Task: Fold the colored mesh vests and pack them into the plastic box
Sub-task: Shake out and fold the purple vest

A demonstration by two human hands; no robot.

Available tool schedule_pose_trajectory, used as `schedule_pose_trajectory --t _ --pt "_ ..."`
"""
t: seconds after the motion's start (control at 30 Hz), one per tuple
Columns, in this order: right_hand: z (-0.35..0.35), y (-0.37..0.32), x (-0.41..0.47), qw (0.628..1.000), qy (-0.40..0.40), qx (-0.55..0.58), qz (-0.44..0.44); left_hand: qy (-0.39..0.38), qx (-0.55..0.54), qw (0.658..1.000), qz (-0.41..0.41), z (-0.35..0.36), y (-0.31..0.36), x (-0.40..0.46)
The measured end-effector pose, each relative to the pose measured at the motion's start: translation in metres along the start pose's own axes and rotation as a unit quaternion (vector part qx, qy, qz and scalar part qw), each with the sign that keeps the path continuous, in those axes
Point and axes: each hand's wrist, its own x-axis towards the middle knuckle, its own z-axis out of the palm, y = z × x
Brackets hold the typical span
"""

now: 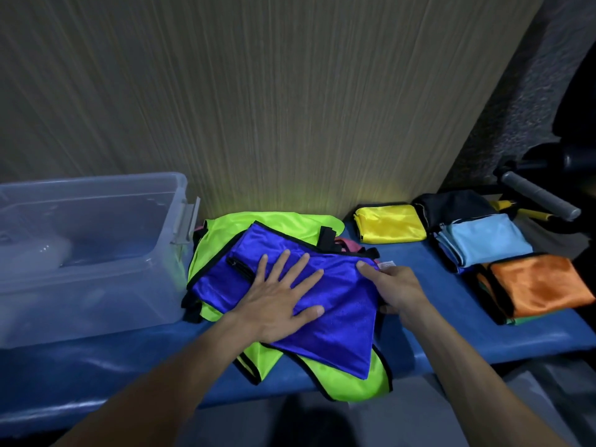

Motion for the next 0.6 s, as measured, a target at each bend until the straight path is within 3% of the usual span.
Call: schedule_pose_trajectory --t 0.3,0.47,0.53,0.6 --pt "0.003 0.008 0.012 1.0 -0.001 -0.022 -0.013 -0.002 -0.03 0.999 0.014 0.003 -0.005 0.004" --pt "0.003 0.008 0.003 0.995 0.017 -0.039 -0.087 -0.019 -0.037 0.999 0.018 -0.002 -0.006 0.006" --pt "0.003 0.007 -0.003 0.986 0.044 -0.076 -0.139 0.022 -0.064 0.998 0.018 -0.011 -0.006 0.01" --pt "0.004 0.008 -0.008 0.973 0.067 -0.113 -0.191 0.133 -0.125 0.983 0.018 -0.021 -0.004 0.018"
